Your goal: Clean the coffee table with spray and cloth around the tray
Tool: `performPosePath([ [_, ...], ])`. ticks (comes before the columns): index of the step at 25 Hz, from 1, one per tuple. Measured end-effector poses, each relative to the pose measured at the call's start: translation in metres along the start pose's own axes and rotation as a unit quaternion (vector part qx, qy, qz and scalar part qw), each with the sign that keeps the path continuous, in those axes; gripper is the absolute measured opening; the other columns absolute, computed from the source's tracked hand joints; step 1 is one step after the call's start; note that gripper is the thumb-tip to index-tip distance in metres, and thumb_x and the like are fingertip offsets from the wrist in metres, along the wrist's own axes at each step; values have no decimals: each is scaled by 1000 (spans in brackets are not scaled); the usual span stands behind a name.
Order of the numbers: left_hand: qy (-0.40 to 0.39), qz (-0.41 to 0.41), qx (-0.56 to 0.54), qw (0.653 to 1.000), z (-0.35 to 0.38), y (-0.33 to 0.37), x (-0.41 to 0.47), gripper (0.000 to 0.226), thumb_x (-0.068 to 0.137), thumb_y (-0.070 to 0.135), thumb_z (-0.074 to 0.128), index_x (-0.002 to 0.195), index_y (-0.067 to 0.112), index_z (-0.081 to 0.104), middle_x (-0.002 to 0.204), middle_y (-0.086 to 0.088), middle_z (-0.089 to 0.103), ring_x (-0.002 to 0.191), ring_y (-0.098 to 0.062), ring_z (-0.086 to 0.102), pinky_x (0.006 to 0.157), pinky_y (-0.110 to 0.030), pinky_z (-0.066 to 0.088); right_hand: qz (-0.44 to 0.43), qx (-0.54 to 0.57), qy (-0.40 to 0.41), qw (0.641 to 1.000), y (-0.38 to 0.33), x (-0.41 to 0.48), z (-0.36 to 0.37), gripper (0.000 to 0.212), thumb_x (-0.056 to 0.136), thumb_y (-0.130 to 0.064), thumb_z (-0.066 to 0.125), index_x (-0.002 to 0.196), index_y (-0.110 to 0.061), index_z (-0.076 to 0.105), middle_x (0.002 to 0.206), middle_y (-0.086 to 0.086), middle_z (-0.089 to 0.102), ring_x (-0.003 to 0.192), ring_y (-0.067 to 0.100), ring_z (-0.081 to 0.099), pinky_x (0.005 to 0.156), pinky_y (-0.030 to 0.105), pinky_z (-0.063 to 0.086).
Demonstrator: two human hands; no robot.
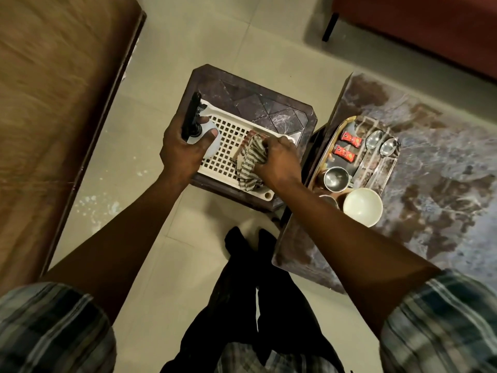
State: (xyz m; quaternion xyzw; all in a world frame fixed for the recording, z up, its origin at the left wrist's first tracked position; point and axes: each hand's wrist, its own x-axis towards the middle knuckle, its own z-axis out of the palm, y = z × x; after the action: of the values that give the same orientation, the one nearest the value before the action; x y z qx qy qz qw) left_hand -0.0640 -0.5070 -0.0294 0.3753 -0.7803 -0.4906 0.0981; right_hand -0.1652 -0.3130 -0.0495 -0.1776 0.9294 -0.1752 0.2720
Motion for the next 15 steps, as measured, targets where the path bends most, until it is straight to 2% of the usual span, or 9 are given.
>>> performPosePath([
  [1,4,-4,-11,1000,0,-2,-1,50,89,41,85,129,57,61,132,11,76,128,-13,71,113,-51,56,3,16,2,1000,-3,1,3,60,82,-22,82,137,-17,60,129,9,57,125,28,53,103,48,56],
  [3,11,-8,-30,999,0,-6,-3,57,90,37,85,142,45,61,138,7,75,133,-14,69,115,-52,56,-5,54,-5,998,-10,-2,7,49,82,-21,83,127,-17,64,125,7,57,118,24,55,96,41,58],
  [5,11,-20,-22,1000,1,-10,-4,61,91,47,82,147,32,62,140,2,74,133,-15,68,115,-52,55,-29,92,-29,995,-15,-7,10,31,82,-11,79,105,-22,62,108,0,64,97,17,61,83,36,57],
  [6,4,-31,-9,999,3,-11,-3,64,90,57,80,146,31,62,140,3,74,133,-16,68,115,-51,55,-32,101,-42,993,-16,-10,12,32,81,-6,76,100,-25,58,100,-2,67,88,17,63,77,35,55],
  [8,-15,-60,20,998,5,-12,7,76,83,78,75,146,37,61,140,8,73,133,-14,67,116,-50,54,-15,129,-40,991,-16,-16,13,36,84,-6,74,111,-22,57,104,3,74,89,23,71,79,40,60],
  [10,-28,-86,31,995,4,-4,20,80,82,86,70,146,40,60,139,11,72,132,-14,67,116,-49,54,25,192,-24,981,-14,-23,9,38,91,-14,73,124,-18,56,114,4,76,98,24,74,87,42,63],
  [12,-37,-68,5,997,1,18,24,62,95,70,68,141,28,66,126,8,74,122,-13,70,112,-43,57,94,325,-15,941,-11,-30,1,34,94,-19,73,123,-19,55,117,2,75,104,23,75,91,49,64],
  [13,-36,-50,-4,998,-2,30,22,50,101,60,66,134,23,69,116,5,74,113,-12,71,108,-39,58,133,411,-9,902,-10,-34,-5,31,96,-17,73,122,-17,55,118,4,75,106,24,75,93,51,64],
  [15,-24,-23,-19,999,-5,52,12,33,105,50,65,122,23,71,105,2,73,103,-13,72,98,-34,59,198,549,4,812,-8,-44,-20,30,100,-10,71,125,-9,55,120,12,76,108,29,77,95,55,64],
])
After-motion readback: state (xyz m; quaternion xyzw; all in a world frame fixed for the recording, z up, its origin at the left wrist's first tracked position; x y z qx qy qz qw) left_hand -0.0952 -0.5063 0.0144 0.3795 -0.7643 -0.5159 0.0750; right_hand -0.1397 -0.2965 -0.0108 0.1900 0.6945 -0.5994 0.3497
